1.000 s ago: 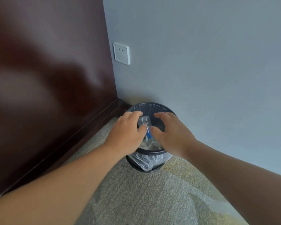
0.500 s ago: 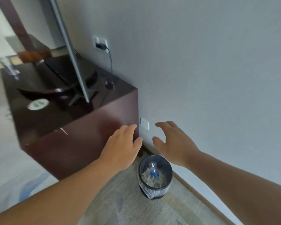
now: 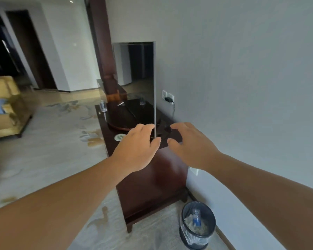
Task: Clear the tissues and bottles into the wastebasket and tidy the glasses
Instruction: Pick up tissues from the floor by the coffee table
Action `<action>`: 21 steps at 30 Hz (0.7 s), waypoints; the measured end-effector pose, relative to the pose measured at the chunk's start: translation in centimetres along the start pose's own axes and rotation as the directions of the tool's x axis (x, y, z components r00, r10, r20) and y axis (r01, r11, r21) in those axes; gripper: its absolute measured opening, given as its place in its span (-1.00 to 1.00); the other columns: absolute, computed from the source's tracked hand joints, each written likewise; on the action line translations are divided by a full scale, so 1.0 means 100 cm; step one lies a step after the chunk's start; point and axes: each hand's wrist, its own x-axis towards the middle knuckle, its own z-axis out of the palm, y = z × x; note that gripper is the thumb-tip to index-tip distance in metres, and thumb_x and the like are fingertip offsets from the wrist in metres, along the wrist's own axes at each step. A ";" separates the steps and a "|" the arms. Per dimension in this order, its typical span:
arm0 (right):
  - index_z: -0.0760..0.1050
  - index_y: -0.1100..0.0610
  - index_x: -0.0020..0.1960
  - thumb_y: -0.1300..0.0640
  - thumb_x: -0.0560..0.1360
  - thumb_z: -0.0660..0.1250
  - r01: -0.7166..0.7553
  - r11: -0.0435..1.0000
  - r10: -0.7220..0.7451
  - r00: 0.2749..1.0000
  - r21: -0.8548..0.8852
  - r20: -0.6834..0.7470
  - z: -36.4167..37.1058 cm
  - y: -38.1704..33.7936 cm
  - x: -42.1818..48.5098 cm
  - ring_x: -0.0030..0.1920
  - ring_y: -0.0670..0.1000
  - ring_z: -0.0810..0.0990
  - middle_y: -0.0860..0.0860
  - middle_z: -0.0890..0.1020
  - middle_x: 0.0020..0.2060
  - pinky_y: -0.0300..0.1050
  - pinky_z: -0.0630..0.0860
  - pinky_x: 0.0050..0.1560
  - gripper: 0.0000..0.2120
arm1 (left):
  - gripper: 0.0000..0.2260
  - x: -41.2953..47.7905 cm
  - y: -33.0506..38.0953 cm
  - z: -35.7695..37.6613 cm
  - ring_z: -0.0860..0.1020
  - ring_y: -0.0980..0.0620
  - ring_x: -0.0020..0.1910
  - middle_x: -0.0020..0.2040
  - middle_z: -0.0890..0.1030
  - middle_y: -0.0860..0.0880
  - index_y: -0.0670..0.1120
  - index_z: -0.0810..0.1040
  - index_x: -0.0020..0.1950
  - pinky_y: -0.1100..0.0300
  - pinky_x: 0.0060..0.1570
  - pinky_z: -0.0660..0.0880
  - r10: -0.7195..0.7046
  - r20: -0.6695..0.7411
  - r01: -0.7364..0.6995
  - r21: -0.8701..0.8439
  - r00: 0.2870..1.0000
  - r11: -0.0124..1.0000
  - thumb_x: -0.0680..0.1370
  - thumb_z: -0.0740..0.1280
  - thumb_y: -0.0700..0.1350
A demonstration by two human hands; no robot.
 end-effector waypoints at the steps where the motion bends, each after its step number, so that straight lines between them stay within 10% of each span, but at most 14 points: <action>1: 0.29 -0.01 0.46 -0.10 0.56 0.21 0.018 1.000 -0.018 1.000 -0.002 -0.010 -0.002 -0.015 -0.005 0.30 0.01 0.45 -0.02 0.38 0.39 -0.10 0.37 0.24 -0.51 | -0.53 -0.011 -0.004 -0.013 0.36 -0.04 0.38 0.41 0.37 -0.05 -0.03 0.22 0.49 -0.01 0.33 0.35 -0.003 -0.020 0.003 0.009 1.000 1.000 0.62 0.10 0.11; 21: 0.32 -0.02 0.44 -0.14 0.56 0.20 0.465 0.866 -0.490 0.862 0.182 0.131 0.095 -0.360 -0.032 0.31 0.00 0.44 -0.03 0.41 0.38 -0.04 0.38 0.29 -0.51 | -0.54 -0.261 -0.192 -0.232 0.32 -0.10 0.39 0.38 0.36 -0.09 -0.05 0.24 0.48 -0.03 0.32 0.31 -0.425 -0.240 0.465 0.146 0.873 0.873 0.63 0.11 0.10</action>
